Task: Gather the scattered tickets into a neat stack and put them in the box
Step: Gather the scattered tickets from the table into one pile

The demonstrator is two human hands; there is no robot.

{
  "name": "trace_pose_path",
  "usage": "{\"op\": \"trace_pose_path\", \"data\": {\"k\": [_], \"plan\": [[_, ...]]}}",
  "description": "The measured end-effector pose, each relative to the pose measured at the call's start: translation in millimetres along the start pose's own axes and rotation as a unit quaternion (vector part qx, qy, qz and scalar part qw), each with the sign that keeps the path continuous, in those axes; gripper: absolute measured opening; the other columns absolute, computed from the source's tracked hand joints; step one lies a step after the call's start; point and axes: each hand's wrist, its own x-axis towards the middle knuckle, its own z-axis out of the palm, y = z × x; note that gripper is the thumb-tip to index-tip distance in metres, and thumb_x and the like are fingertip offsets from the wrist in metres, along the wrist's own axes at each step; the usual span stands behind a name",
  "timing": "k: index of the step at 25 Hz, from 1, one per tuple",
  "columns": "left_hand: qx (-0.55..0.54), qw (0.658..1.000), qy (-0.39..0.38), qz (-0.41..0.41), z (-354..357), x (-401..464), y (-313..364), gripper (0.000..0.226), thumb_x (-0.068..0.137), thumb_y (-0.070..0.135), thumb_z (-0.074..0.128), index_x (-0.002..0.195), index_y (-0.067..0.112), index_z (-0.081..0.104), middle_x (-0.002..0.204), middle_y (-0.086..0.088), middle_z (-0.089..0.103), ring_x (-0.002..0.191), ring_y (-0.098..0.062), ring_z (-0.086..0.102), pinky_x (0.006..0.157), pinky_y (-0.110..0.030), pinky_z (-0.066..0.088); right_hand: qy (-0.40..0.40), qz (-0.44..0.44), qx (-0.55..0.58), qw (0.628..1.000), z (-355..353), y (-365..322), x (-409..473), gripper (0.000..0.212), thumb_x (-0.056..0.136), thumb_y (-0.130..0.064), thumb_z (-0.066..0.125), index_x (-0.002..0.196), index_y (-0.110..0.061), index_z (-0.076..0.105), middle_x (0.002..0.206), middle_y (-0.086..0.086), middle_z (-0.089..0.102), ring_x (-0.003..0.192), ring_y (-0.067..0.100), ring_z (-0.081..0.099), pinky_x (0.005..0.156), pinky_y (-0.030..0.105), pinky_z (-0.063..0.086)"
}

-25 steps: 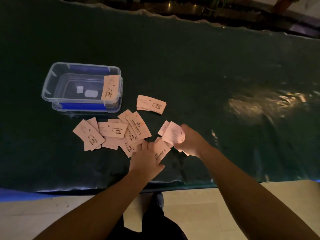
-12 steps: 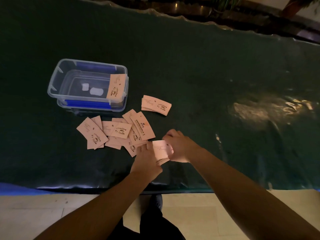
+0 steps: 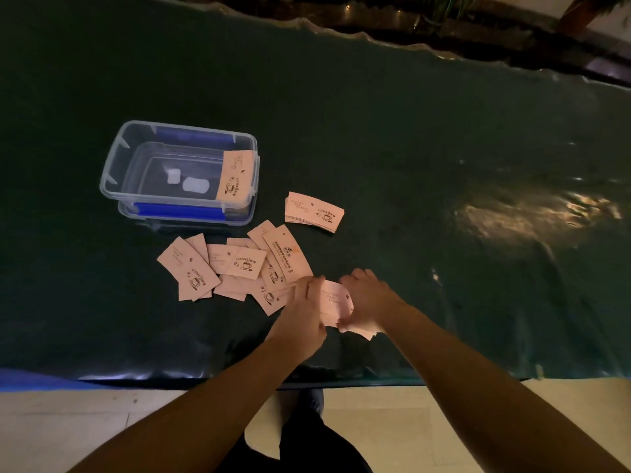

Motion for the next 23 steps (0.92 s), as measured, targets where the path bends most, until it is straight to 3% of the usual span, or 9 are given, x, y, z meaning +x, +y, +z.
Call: {"op": "trace_pose_path", "data": {"k": [5, 9, 14, 18, 23], "plan": [[0.025, 0.999, -0.012, 0.038, -18, 6, -8, 0.082, 0.089, 0.023, 0.078, 0.156, 0.019, 0.032, 0.158, -0.002, 0.035, 0.145, -0.021, 0.04, 0.115, -0.038, 0.043, -0.019, 0.074, 0.09, 0.993, 9, 5, -2, 0.085, 0.065, -0.051, 0.095, 0.134, -0.021, 0.057, 0.134, 0.001, 0.046, 0.121, 0.023, 0.054, 0.102, 0.044, 0.054], [0.038, 0.999, -0.014, 0.026, -42, 7, -25, 0.073, 0.09, 0.036, 0.077, 0.152, 0.024, 0.039, 0.155, 0.0, 0.042, 0.139, -0.018, 0.046, 0.113, -0.037, 0.044, 0.007, 0.143, 0.22, 0.965, 6, 2, 4, 0.074, 0.067, -0.038, 0.098, 0.126, -0.024, 0.057, 0.13, 0.002, 0.066, 0.108, 0.023, 0.065, 0.093, 0.042, 0.058], [0.05, 0.998, -0.009, 0.026, -76, 9, -48, 0.062, 0.092, 0.04, 0.071, 0.147, 0.026, 0.044, 0.148, 0.001, 0.049, 0.131, -0.017, 0.052, 0.104, -0.036, 0.05, 0.047, 0.176, 0.356, 0.917, -17, -21, 25, 0.075, 0.069, -0.032, 0.099, 0.132, -0.022, 0.059, 0.132, 0.003, 0.069, 0.117, 0.027, 0.063, 0.09, 0.042, 0.049], [0.078, 0.997, 0.021, 0.014, -104, 5, -74, 0.059, 0.093, 0.042, 0.07, 0.145, 0.025, 0.046, 0.148, -0.001, 0.05, 0.133, -0.019, 0.049, 0.108, -0.039, 0.047, 0.058, 0.187, 0.442, 0.876, -32, -54, 44, 0.069, 0.074, -0.03, 0.097, 0.132, -0.023, 0.06, 0.126, 0.001, 0.068, 0.114, 0.024, 0.063, 0.091, 0.042, 0.051], [0.084, 0.996, 0.022, -0.019, -130, -2, -107, 0.062, 0.094, 0.045, 0.067, 0.148, 0.023, 0.045, 0.152, -0.003, 0.049, 0.138, -0.022, 0.048, 0.112, -0.042, 0.045, 0.069, 0.221, 0.456, 0.859, -45, -88, 67, 0.067, 0.078, -0.033, 0.093, 0.135, -0.02, 0.059, 0.133, 0.004, 0.065, 0.114, 0.022, 0.062, 0.083, 0.037, 0.053]]}}
